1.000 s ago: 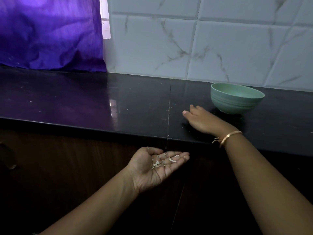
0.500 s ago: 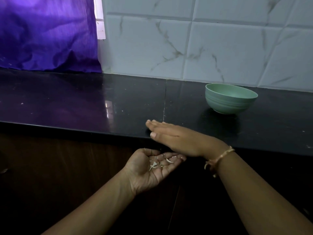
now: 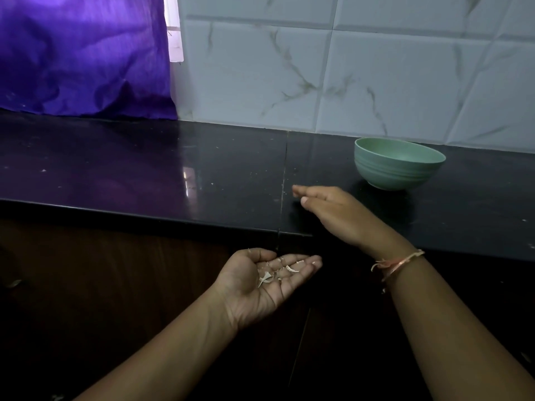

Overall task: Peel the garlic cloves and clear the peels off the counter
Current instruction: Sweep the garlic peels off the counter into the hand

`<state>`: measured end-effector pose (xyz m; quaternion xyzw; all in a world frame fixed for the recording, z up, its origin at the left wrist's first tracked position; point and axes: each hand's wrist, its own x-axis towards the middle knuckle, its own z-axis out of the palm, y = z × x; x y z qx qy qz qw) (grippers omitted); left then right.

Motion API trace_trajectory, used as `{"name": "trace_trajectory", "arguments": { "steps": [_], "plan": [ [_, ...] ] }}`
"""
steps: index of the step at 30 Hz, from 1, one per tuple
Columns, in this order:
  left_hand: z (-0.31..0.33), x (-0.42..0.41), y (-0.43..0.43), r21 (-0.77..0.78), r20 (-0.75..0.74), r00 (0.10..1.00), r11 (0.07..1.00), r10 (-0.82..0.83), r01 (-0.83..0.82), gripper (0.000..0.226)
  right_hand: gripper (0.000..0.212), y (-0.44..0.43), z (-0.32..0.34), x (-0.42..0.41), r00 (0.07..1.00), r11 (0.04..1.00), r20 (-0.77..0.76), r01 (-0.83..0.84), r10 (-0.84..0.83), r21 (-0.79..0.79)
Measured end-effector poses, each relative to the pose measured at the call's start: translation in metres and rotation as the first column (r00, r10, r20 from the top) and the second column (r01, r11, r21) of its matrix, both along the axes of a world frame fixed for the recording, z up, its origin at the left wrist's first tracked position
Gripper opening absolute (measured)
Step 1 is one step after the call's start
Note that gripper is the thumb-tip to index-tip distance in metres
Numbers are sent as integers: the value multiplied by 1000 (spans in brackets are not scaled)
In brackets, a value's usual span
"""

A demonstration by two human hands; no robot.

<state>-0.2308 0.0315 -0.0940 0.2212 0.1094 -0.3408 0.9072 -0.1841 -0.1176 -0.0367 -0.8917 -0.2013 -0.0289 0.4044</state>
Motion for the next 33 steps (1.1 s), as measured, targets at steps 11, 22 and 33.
{"name": "trace_trajectory", "arguments": {
  "steps": [11,22,33],
  "plan": [
    [-4,-17,2,45,67,991,992,115,-118,49,33,40,-38,-71,975,816,-12,-178,221,550],
    [-60,-51,111,191,-30,934,919,357,-345,37,25,145,-107,-76,938,661,-180,-66,297,747],
    [-132,-132,256,599,-116,787,675,605,-431,37,27,288,-199,-109,469,716,-666,95,581,692]
  ]
}}
